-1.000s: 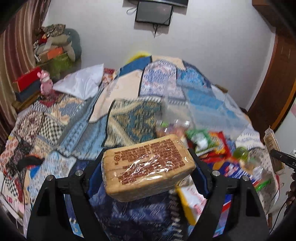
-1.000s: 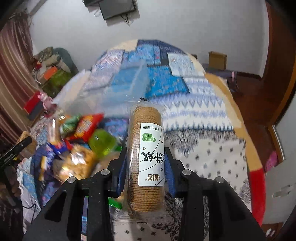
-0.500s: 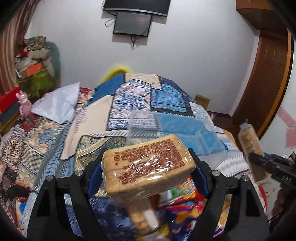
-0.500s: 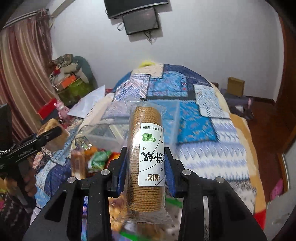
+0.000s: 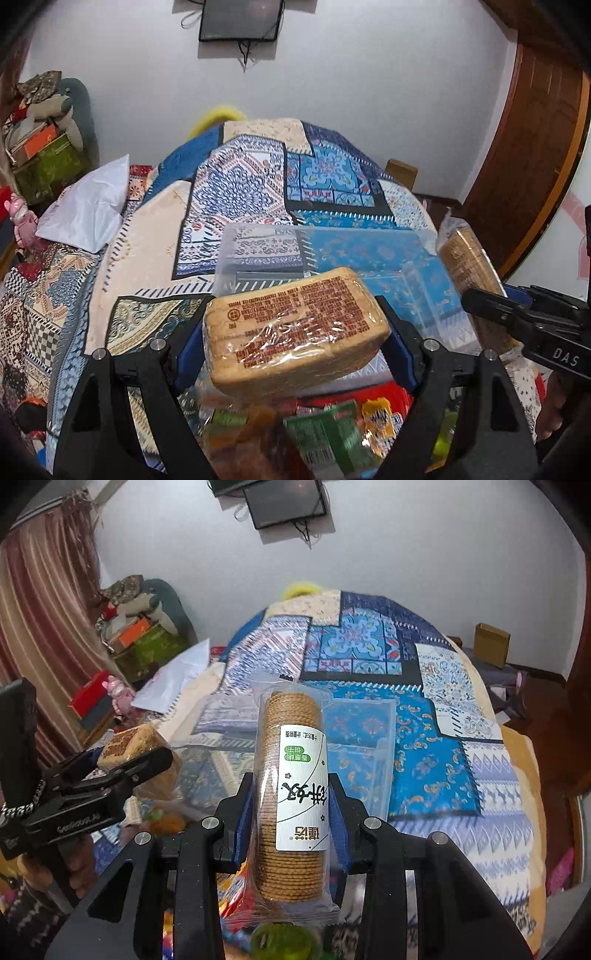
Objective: Organize snacks
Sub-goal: 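Carry bread loaf and biscuit roll into the clear box and release both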
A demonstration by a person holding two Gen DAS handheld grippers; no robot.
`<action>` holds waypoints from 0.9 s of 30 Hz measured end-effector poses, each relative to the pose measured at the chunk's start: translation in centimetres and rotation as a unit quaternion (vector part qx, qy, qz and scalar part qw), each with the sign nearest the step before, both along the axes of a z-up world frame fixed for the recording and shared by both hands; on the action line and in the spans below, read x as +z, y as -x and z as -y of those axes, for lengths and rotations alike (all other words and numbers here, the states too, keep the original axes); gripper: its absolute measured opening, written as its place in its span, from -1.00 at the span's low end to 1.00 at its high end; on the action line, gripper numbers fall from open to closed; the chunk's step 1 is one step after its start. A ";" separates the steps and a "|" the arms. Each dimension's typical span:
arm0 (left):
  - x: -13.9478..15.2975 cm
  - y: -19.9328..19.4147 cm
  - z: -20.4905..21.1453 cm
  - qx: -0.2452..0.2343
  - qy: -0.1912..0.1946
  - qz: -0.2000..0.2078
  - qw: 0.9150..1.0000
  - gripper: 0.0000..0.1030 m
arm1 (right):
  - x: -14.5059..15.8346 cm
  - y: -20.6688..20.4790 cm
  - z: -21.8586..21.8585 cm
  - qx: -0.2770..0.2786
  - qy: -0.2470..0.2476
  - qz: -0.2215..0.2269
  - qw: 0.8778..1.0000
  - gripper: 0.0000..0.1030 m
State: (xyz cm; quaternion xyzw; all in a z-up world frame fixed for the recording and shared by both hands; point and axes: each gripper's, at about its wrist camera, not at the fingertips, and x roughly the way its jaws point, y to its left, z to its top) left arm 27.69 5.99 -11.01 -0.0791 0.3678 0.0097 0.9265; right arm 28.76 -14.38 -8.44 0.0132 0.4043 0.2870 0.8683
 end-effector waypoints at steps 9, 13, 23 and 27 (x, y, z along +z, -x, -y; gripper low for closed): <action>-2.4 -3.7 1.3 -0.013 -0.025 -0.040 0.999 0.58 | -2.5 -2.5 -1.6 0.000 0.033 -0.026 0.999 -0.35; -3.4 -4.9 1.3 -0.013 -0.020 -0.067 0.997 0.58 | -3.4 -3.0 -2.3 0.005 0.051 -0.034 0.998 -0.35; -2.5 -4.1 0.5 -0.004 0.009 -0.065 0.998 0.59 | -1.5 -1.9 -1.5 0.009 0.046 -0.018 0.999 -0.30; -0.6 -2.4 0.5 -0.004 0.011 -0.050 0.999 0.59 | -0.2 -0.6 -0.7 0.008 0.040 -0.006 0.999 -0.29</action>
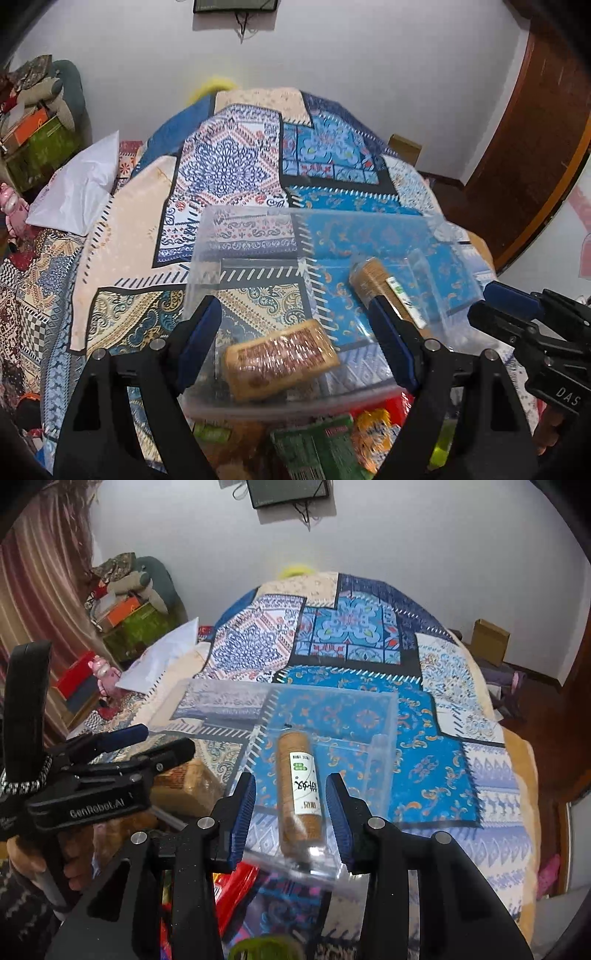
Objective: Organize snacks
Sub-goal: 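Carry bread loaf and biscuit roll into the clear box and release both, then grasp the long wrapped biscuit pack with left tool while right tool grasps green jar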
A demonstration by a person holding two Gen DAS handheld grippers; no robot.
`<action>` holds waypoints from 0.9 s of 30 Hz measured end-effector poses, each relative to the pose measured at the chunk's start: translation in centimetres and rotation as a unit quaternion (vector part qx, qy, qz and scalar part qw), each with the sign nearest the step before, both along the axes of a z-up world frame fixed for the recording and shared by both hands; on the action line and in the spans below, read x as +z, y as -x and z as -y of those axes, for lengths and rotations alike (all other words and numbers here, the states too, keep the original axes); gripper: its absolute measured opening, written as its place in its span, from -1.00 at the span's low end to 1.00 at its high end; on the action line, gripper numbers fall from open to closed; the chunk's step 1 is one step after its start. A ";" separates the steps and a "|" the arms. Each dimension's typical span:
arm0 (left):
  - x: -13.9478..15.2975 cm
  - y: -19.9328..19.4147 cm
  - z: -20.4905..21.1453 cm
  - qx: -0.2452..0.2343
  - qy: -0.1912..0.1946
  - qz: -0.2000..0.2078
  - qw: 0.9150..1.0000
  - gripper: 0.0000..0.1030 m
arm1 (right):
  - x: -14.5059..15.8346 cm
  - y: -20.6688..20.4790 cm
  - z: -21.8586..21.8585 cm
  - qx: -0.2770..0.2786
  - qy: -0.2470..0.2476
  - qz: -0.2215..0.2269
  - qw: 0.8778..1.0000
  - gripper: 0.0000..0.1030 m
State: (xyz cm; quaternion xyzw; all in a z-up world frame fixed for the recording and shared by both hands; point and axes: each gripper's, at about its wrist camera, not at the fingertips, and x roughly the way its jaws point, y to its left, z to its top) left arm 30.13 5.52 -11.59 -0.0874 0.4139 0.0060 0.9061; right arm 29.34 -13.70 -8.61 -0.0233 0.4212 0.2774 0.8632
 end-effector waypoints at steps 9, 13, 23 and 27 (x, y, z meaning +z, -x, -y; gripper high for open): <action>3.3 6.8 0.7 -0.004 -0.036 0.040 0.999 0.64 | 2.7 5.1 2.6 -0.002 0.005 0.043 0.999 -0.08; 3.4 9.8 0.7 -0.001 -0.041 0.044 0.998 0.70 | 2.9 7.5 3.2 0.002 0.009 0.049 0.999 -0.02; -0.6 14.0 -0.5 0.022 -0.024 -0.003 0.999 0.70 | 0.5 10.5 4.1 0.006 0.010 0.028 1.000 -0.02; -3.4 14.5 -0.6 0.029 -0.018 -0.035 0.999 0.70 | -1.6 10.6 4.0 0.007 0.015 0.008 1.000 -0.02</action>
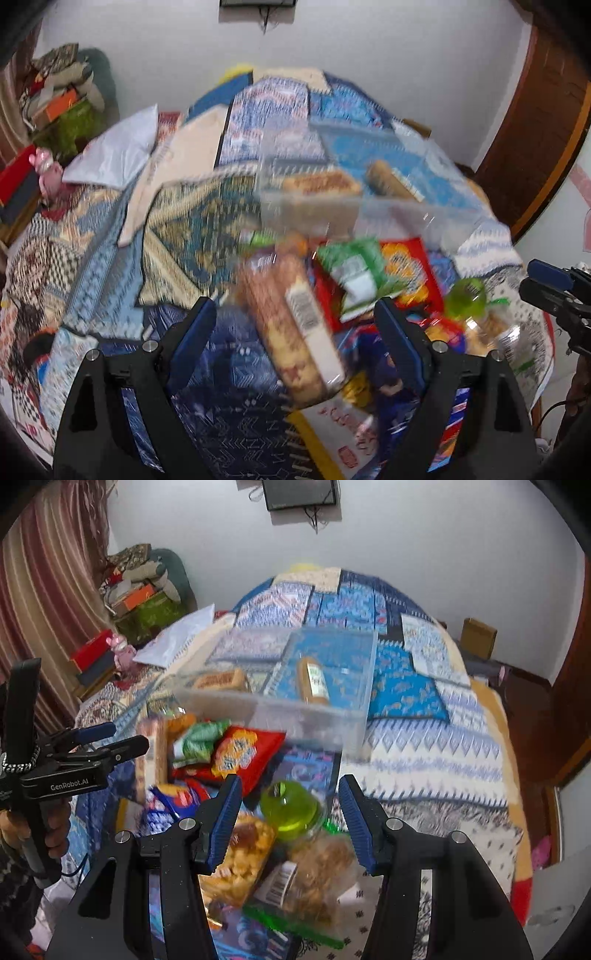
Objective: Organize snacks
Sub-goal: 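Grasp the long wrapped biscuit pack with left tool while right tool grasps green jar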
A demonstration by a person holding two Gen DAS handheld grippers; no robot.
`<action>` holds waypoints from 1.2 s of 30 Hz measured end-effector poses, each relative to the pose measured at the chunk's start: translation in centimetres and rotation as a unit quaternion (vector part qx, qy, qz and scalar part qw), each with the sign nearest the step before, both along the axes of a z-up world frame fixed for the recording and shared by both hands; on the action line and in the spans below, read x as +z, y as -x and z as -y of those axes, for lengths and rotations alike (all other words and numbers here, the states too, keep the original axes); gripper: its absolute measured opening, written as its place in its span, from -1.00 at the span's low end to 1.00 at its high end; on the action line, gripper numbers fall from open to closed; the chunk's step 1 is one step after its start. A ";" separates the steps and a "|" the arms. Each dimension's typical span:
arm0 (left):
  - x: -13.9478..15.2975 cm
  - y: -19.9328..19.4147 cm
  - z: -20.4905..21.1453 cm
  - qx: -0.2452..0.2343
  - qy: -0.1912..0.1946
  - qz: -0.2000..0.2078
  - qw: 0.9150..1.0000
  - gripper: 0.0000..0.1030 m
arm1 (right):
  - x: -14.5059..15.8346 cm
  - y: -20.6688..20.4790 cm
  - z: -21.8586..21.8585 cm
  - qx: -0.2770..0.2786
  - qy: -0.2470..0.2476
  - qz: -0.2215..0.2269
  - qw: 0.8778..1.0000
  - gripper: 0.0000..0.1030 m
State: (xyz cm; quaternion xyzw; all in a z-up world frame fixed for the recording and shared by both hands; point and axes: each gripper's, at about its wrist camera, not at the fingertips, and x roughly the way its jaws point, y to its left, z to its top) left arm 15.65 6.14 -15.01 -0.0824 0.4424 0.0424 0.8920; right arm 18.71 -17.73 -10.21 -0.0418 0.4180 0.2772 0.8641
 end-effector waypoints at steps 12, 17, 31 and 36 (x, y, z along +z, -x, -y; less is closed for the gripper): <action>-3.3 -0.9 0.3 0.007 0.014 -0.012 1.000 0.39 | -4.3 -1.2 -1.3 0.006 0.015 -0.052 0.999 -0.02; -4.1 -0.9 0.2 0.005 0.033 -0.015 0.999 -0.01 | -5.2 -1.5 -2.1 0.010 0.022 -0.056 0.998 -0.06; -1.0 0.8 0.1 0.006 0.025 0.031 0.999 -0.08 | -4.3 -1.1 -1.3 0.007 0.006 -0.042 0.999 -0.16; 1.4 0.8 0.0 0.004 0.025 0.056 0.998 -0.08 | -3.1 -1.0 -0.6 -0.002 -0.007 -0.031 0.999 -0.17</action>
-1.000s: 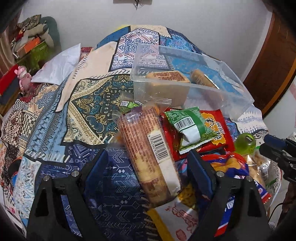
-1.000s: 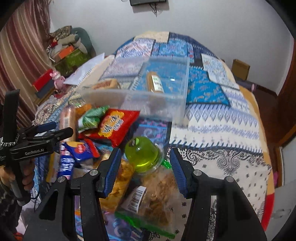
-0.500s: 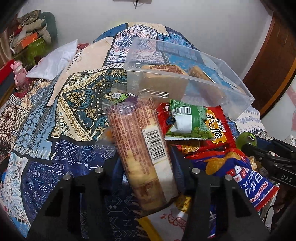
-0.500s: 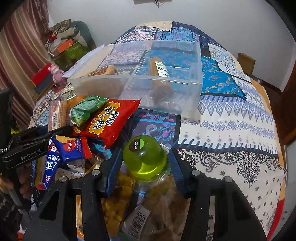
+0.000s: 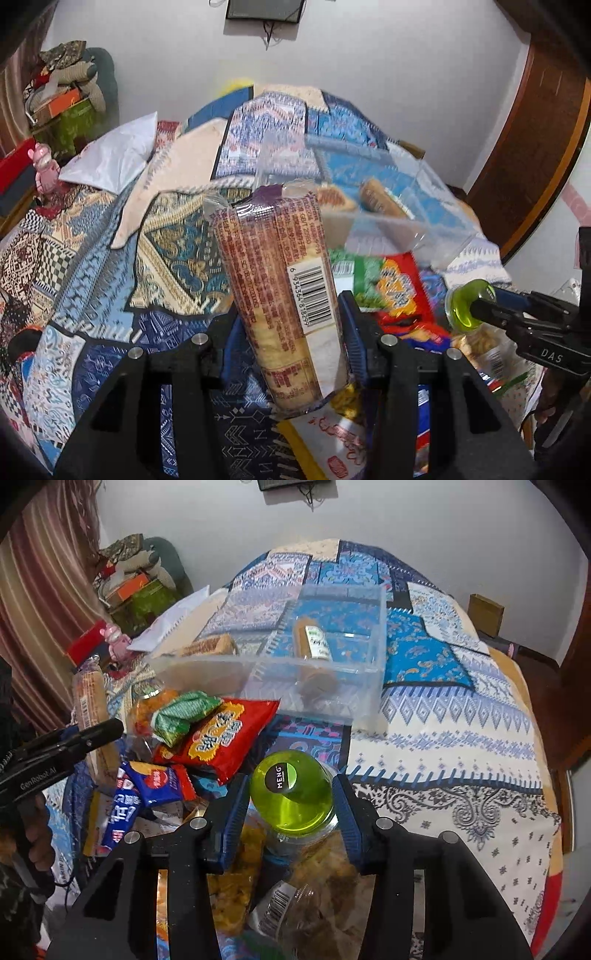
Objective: Organize snacks
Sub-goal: 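Grasp the long wrapped biscuit pack with left tool while right tool grasps green jar, then lower biscuit pack and green jar into the clear box and release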
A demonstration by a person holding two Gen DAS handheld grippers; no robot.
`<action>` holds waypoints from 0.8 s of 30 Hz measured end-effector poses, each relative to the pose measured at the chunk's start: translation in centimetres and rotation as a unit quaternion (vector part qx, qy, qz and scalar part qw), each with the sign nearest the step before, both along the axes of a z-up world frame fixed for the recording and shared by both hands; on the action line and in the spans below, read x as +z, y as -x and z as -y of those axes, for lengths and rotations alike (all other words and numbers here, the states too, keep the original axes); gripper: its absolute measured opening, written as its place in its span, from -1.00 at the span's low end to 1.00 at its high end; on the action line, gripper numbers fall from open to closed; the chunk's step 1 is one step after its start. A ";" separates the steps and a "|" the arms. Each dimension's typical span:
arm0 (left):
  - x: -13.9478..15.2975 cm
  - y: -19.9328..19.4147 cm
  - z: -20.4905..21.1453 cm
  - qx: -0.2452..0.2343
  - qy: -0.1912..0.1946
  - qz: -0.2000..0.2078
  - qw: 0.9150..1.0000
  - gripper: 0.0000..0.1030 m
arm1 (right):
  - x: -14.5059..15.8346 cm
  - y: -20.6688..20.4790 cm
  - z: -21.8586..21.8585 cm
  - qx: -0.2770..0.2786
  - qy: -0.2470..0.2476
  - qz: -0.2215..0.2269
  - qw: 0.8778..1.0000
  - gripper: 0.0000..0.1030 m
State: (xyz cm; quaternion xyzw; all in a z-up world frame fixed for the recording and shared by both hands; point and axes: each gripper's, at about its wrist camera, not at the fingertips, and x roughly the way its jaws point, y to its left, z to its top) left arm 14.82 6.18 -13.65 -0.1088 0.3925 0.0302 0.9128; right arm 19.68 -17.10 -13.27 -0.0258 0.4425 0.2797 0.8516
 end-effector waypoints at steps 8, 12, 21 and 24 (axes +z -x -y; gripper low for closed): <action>3.3 -0.8 0.5 -0.010 0.003 0.037 0.999 -0.08 | 3.1 -0.2 0.7 -0.006 -0.029 0.031 0.999 -0.20; 5.0 -2.1 0.9 -0.015 0.001 0.055 0.998 -0.08 | 4.5 -1.0 0.7 -0.008 -0.037 0.045 0.998 -0.26; 6.7 -6.4 2.1 -0.030 0.001 0.078 0.996 -0.08 | 6.2 -4.0 0.4 -0.004 -0.061 0.052 0.997 -0.94; 6.4 -6.7 2.1 -0.030 0.004 0.079 0.996 -0.08 | 5.9 -4.5 0.4 0.000 -0.059 0.045 0.997 -0.91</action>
